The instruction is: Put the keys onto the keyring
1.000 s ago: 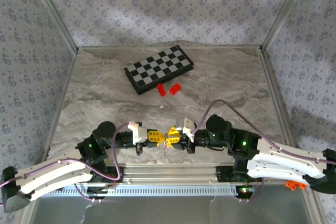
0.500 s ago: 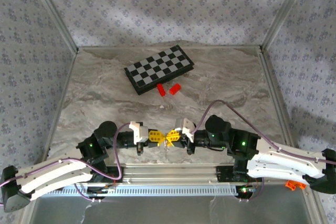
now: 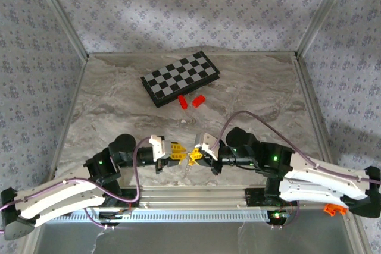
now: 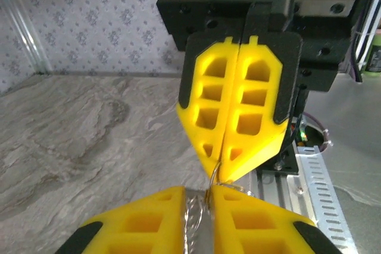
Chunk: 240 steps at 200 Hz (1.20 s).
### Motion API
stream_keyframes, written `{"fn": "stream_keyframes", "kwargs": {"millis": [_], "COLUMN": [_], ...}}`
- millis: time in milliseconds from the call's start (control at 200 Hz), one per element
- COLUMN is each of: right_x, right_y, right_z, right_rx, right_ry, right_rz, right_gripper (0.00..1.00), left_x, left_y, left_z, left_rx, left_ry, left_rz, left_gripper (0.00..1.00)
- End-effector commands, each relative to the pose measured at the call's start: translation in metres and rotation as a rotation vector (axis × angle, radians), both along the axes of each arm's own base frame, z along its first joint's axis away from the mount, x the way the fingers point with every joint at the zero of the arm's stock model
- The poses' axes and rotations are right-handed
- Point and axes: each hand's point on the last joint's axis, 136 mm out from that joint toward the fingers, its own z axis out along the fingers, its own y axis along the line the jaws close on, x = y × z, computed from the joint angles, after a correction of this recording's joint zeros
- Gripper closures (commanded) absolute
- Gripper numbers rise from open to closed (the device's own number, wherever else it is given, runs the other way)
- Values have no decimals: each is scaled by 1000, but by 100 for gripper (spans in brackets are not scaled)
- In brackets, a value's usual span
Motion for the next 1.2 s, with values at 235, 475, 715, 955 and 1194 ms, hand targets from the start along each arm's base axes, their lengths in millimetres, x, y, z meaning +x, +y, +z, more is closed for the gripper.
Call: {"fn": "stream_keyframes", "kwargs": {"millis": [235, 475, 715, 955, 1194], "right_x": [-7, -8, -5, -6, -5], "right_y": [-11, -6, -1, 2, 5], "right_z": [-7, -5, -4, -2, -3], "right_rx": [-233, -231, -234, -223, -232], "right_ry": [26, 23, 10, 1, 4], "right_rz": [61, 84, 91, 106, 112], "right_gripper": [100, 100, 100, 100, 100], "left_x": [-2, -10, -15, -15, -14], "left_y": [-2, -8, -15, -16, -17], "left_z": [0, -2, -3, -7, -13], "left_rx": [84, 95, 83, 93, 105], "left_ry": [36, 60, 75, 79, 80], "left_rz": [-13, -64, -101, -102, -101], "left_gripper": [70, 68, 72, 75, 82]}}
